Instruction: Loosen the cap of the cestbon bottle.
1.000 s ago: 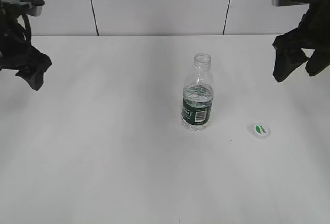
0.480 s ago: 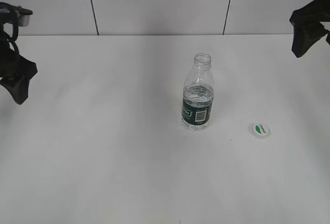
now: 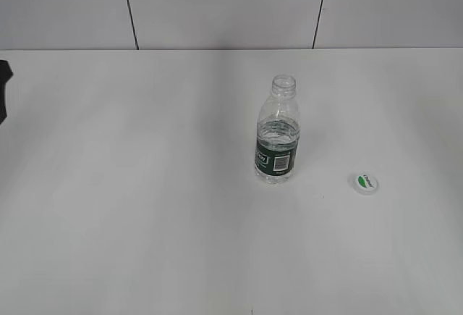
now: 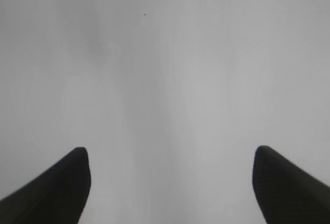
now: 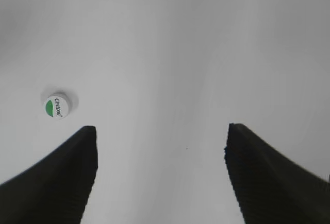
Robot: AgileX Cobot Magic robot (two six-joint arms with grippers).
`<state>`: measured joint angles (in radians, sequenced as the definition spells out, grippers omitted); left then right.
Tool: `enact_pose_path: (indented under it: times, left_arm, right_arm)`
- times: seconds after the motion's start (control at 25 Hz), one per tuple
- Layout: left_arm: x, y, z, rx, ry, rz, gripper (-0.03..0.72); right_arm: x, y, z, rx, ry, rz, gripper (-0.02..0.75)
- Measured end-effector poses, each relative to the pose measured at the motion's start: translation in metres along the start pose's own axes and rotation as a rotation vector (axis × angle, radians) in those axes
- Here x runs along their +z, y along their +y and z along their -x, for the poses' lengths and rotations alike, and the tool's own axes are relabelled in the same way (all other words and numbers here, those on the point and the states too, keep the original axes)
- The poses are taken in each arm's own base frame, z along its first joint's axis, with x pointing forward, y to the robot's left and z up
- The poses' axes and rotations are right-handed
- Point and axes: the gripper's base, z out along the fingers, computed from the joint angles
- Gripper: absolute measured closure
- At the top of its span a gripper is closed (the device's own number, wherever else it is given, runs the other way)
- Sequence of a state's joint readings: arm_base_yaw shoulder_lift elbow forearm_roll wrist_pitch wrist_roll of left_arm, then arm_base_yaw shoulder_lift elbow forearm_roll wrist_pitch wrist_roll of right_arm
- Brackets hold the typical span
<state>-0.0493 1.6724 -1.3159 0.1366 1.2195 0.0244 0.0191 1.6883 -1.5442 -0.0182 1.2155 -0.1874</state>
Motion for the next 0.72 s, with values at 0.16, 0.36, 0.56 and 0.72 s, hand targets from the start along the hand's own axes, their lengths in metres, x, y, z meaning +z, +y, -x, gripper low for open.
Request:
enact_pose_path:
  times: [0.16,0.36,0.56,0.72]
  left_arm:
    - [-0.007,0.018,-0.006,-0.060,-0.020,0.001,0.115]
    - [-0.023,0.019,-0.013,-0.084,-0.071,-0.024,0.121]
    - [-0.045,0.016,-0.031,-0.099,-0.136,-0.052,0.125]
    - [-0.057,0.014,-0.053,-0.103,-0.171,-0.051,0.132]
  right_arm:
    - [-0.020,0.001,-0.005,0.014,-0.052,0.006,0.148]
    - [-0.052,0.004,-0.014,0.023,-0.139,0.014,0.148]
    - [-0.087,0.009,-0.029,0.043,-0.234,0.021,0.148]
    - [-0.108,0.014,-0.047,0.049,-0.290,0.036,0.148]
